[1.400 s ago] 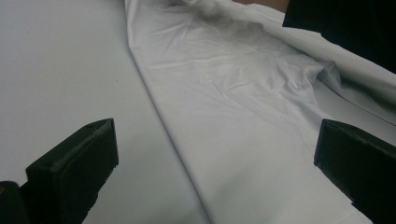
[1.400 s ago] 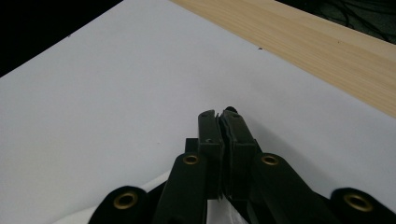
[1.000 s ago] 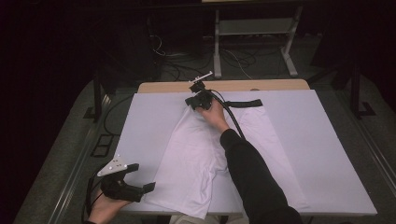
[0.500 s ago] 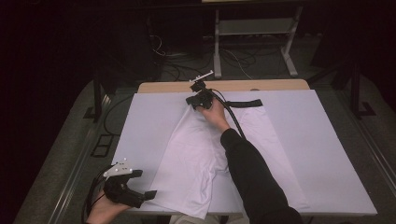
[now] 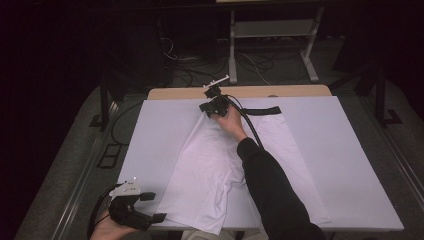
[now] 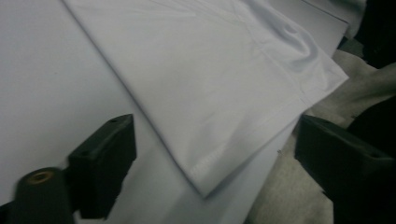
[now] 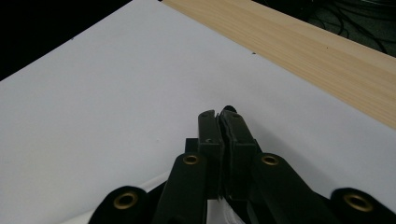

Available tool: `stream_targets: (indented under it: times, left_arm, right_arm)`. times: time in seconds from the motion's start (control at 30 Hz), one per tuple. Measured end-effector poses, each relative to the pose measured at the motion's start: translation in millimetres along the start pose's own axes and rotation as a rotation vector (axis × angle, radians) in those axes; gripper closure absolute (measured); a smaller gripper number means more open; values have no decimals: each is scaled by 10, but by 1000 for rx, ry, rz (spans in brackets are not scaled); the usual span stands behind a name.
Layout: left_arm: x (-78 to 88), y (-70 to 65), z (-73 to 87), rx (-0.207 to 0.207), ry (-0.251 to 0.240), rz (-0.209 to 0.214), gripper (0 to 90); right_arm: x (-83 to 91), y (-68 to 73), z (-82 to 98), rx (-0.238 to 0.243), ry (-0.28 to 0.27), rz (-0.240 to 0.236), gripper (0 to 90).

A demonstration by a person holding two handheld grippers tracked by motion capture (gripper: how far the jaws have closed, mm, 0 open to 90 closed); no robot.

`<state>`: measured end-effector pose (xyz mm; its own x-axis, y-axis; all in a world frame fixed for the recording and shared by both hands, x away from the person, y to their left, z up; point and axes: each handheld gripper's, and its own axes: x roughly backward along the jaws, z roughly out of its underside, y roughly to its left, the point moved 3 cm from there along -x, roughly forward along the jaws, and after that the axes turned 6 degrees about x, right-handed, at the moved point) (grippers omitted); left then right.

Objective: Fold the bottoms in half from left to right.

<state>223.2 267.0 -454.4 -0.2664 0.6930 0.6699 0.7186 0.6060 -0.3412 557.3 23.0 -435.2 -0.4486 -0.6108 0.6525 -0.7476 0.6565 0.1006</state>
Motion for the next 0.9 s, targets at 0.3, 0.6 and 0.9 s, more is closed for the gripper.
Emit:
stream_targets:
  times: [0.3, 0.6, 0.9]
  left_arm:
    - [29, 18, 48, 6, 18, 17, 340]
    - [-20, 52, 122, 31, 49, 44, 450]
    - [-67, 85, 102, 28, 42, 66, 670]
  right_arm:
    - [-21, 9, 9, 6, 0, -1, 853]
    - [-32, 14, 12, 9, 0, -3, 853]
    - [-14, 8, 12, 3, -8, -4, 853]
